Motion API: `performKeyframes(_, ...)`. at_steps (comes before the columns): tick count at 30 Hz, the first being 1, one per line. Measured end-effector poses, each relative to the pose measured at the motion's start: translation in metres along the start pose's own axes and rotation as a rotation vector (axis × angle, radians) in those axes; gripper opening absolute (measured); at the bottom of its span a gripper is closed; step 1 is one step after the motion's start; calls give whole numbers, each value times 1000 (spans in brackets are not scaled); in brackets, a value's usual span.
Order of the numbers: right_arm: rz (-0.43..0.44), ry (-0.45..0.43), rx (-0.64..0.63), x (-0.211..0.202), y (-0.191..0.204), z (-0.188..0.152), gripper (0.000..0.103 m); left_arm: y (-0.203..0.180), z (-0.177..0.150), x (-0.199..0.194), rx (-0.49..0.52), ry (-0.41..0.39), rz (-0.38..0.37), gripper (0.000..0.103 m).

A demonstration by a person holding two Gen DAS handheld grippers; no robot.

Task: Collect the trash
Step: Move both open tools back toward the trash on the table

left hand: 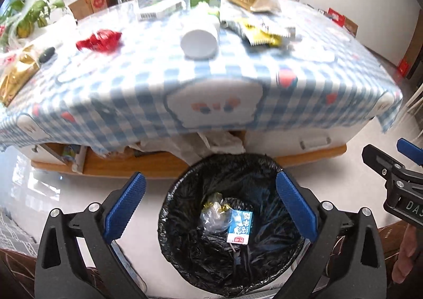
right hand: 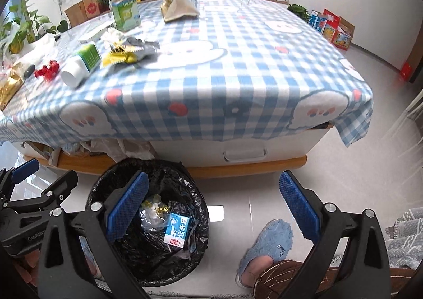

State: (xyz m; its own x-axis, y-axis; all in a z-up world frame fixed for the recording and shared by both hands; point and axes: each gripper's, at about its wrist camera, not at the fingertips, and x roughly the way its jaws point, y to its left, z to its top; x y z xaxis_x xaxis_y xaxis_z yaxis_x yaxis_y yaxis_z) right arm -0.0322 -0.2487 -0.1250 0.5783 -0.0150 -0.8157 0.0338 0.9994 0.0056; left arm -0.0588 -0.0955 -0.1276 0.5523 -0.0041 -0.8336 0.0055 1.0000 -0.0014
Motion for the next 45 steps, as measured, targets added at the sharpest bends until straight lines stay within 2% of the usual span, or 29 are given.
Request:
performKeyframes(7,37,-32,0,-29,11,14,95,4,12,-29,28,-22,8,97)
performKeyframes(16,26,-81,-32,-58,23,26,95,18,18,-68,-5,-47,-6,97)
performKeyframes(30,39,-130,-69,-93,49,40,95,44,29,-109,-59,-96,27,97)
performKeyframes(37,55,-143,-81,-101,62,48,95,61,35,-117,-77,-94,52,97)
performKeyframes(45,88,-149,-90,-94,80,79,95,100,66,-110,-127,-80,64,97)
